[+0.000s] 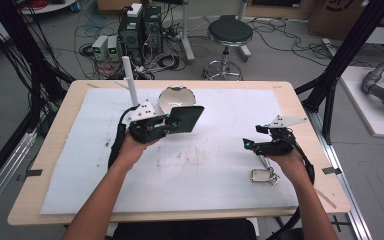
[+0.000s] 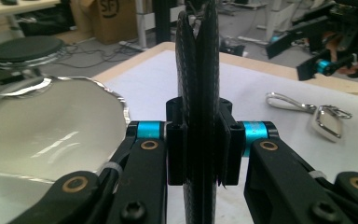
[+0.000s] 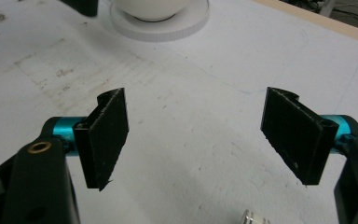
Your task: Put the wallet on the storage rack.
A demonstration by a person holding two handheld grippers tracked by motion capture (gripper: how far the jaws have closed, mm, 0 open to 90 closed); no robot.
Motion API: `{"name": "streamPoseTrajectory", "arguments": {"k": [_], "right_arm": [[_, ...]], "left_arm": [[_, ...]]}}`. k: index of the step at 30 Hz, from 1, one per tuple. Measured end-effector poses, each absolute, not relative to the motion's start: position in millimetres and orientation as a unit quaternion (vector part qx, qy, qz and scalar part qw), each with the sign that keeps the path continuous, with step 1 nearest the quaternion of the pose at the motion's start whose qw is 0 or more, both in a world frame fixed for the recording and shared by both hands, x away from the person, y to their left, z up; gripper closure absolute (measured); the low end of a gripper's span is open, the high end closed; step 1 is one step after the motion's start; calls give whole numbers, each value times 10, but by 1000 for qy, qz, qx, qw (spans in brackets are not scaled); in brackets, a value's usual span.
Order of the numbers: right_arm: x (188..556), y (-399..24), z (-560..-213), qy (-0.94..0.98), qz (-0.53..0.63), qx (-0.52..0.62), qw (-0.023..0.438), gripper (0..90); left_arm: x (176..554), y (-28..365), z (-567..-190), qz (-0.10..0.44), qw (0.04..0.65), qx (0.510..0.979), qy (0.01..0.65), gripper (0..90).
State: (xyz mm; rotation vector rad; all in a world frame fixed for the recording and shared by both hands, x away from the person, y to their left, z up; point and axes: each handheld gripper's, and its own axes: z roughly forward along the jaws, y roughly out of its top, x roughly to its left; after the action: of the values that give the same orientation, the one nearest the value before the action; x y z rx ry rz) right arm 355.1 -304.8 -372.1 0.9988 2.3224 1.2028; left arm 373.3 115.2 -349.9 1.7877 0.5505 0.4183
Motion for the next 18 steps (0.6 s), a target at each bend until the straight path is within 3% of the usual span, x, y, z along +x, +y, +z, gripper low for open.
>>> {"name": "streamPoseTrajectory", "arguments": {"k": [9,18], "right_arm": [[3555,-3114,-3746,812,430,355,172,240],[3568,-3125,-3741,809,435,358,169,241]], "left_arm": [[3830,1363,-3196,224,559,757,255,769],[4088,1279,-3151,232,519,782,255,769]]}}
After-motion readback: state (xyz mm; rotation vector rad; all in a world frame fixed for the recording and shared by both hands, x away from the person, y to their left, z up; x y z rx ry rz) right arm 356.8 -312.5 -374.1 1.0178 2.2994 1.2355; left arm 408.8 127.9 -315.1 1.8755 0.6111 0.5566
